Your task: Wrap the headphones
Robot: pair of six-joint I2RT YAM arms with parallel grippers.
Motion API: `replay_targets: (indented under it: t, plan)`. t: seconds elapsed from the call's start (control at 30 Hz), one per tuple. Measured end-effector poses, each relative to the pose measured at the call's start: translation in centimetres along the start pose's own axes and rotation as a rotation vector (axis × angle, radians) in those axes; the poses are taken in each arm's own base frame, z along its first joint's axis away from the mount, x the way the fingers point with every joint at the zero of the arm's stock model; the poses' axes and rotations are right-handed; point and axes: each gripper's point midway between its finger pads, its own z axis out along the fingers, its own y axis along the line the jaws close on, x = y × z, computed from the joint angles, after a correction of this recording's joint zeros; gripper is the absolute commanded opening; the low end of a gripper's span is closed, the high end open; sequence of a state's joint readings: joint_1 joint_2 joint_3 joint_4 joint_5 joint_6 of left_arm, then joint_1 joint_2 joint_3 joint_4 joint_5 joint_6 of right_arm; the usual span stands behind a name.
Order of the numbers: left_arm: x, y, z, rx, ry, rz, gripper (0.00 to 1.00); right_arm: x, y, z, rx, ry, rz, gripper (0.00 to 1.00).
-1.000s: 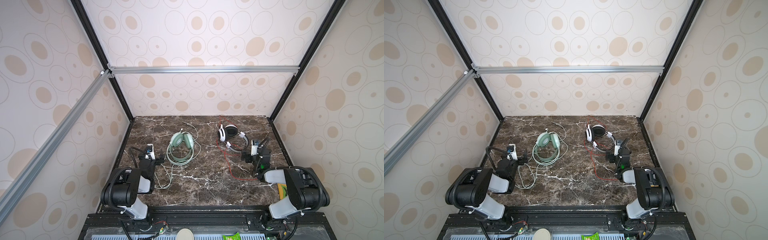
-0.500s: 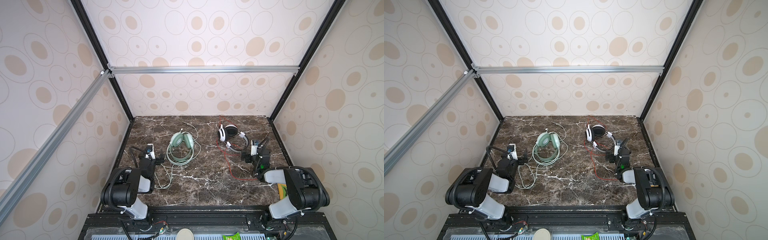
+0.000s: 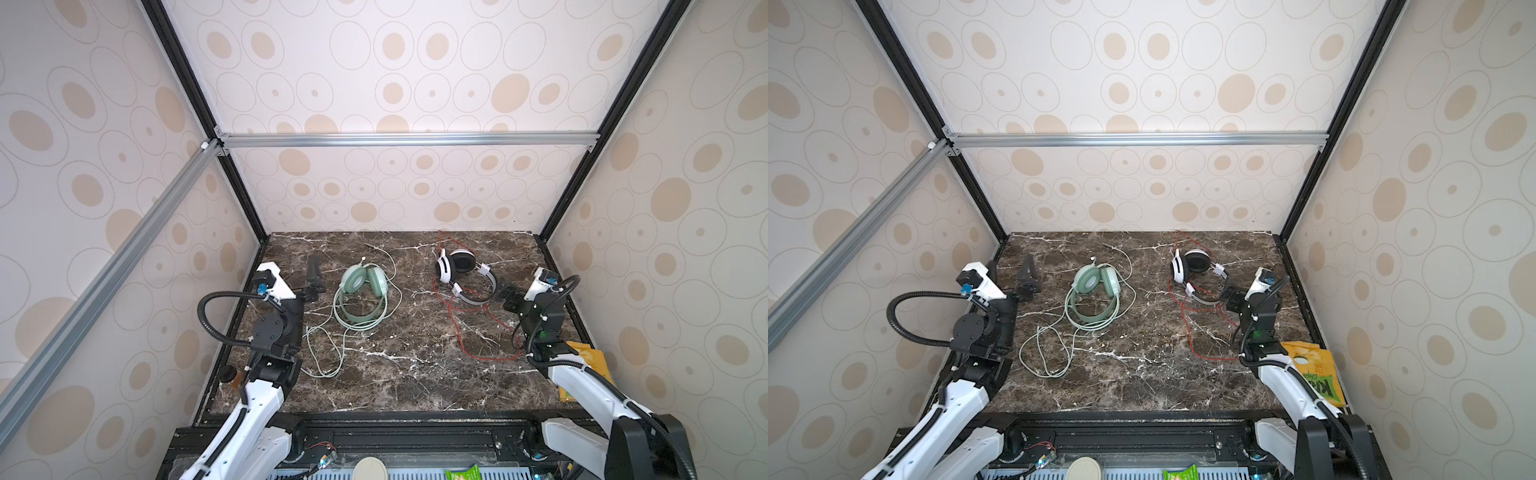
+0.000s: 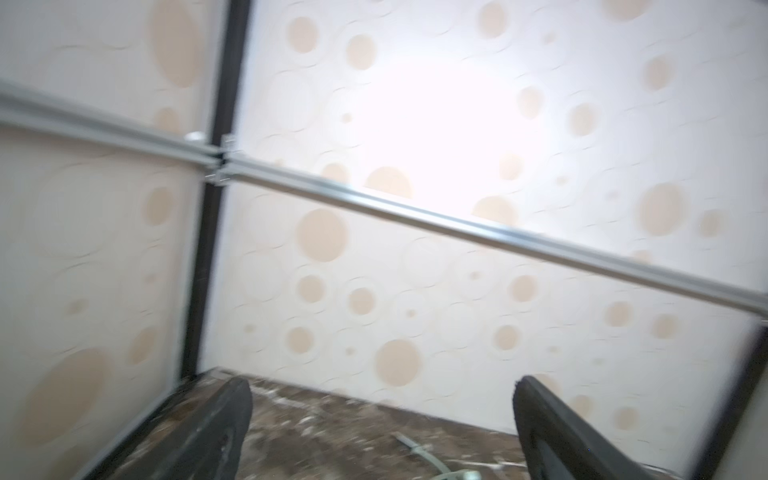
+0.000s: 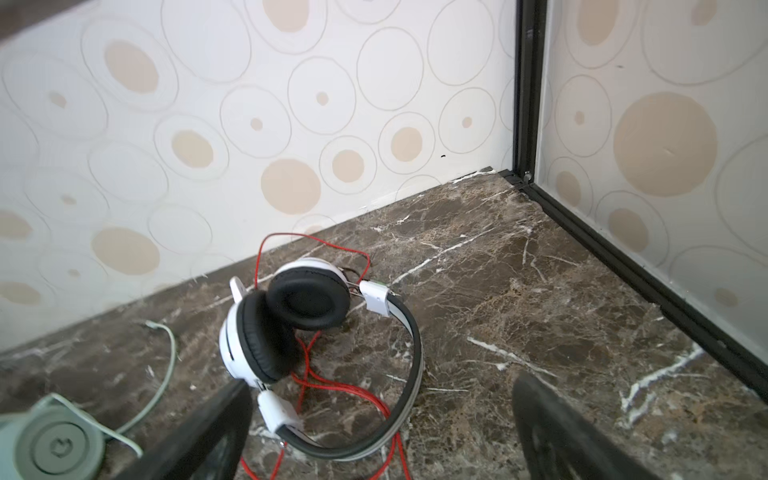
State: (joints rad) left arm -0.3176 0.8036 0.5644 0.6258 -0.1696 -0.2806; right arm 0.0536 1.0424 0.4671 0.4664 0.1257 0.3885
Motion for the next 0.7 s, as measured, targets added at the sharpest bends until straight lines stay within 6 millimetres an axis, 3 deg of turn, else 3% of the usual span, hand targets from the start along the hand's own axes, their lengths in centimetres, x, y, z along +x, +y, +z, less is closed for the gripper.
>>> replay_targets:
  t: [0.07, 0.1, 0.17, 0.27, 0.4, 0.5, 0.63, 0.7]
  plan:
    - [0.5, -3.6, 0.3, 0.097, 0.101, -0.033, 0.98, 0.1, 0.8, -0.6, -0.058, 0.033, 0.062, 1.0]
    - [1.3, -4.4, 0.2, 0.114, 0.163, -0.05, 0.98, 0.6, 1.7, -0.8, -0.104, 0.067, 0.088, 1.0]
    - [3.8, -3.7, -0.3, 0.071, 0.287, -0.068, 0.98, 1.7, 4.1, -0.6, -0.186, 0.165, 0.112, 1.0]
    - [7.0, -1.6, -2.1, -0.013, 0.439, -0.082, 0.98, 3.2, 10.1, 0.0, -0.31, 0.32, 0.056, 1.0]
    - [7.5, -0.4, -4.2, -0.061, 0.502, -0.115, 0.98, 4.6, 20.0, 0.9, -0.466, 0.45, -0.101, 0.99]
    - [6.6, -0.4, -5.0, -0.056, 0.485, -0.143, 0.98, 6.1, 25.2, 2.4, -0.52, 0.511, -0.189, 0.99]
    - [6.9, 0.3, -4.9, -0.098, 0.486, -0.165, 0.98, 9.2, 27.9, 5.4, -0.507, 0.593, -0.27, 0.99]
    - [8.9, 0.6, -3.7, -0.137, 0.541, -0.147, 0.98, 11.0, 28.9, 7.3, -0.495, 0.639, -0.308, 0.99]
